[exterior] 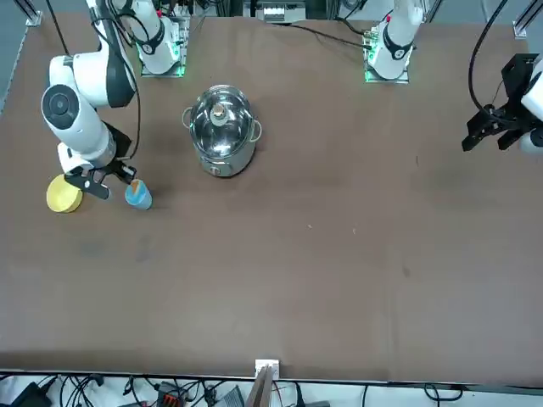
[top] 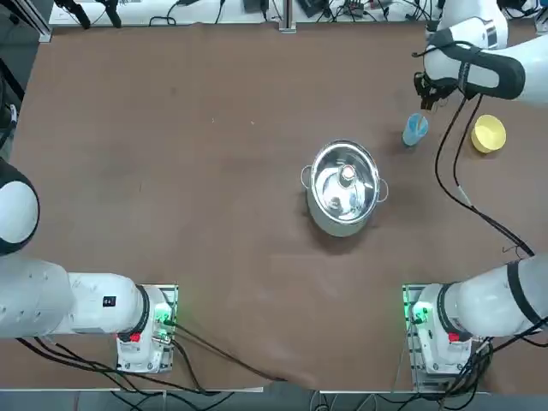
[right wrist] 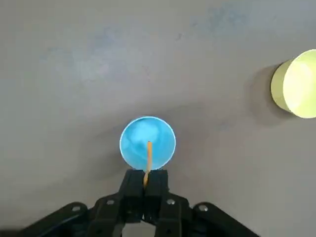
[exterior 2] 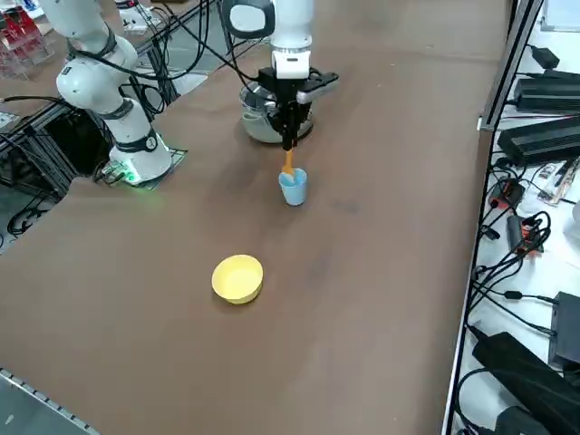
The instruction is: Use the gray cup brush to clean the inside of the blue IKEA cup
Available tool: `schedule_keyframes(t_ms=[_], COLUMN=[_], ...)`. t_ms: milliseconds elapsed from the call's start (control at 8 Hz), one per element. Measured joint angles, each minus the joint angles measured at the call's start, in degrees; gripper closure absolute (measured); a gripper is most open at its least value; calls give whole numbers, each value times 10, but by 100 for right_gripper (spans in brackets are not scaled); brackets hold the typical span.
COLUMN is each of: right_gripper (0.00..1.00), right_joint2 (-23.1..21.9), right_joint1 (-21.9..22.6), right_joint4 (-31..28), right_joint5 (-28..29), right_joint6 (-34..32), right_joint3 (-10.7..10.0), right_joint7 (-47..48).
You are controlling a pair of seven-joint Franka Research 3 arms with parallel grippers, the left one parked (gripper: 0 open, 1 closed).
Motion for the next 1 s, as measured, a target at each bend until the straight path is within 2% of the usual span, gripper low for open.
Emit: schedule_keyframes(t_ms=[1000], right_gripper=[97], right_joint2=[26], right_joint1=[-9], right_joint4=[1], right_joint5=[-16], right_joint6=[14], right_joint3=[-8], right_joint7=[0])
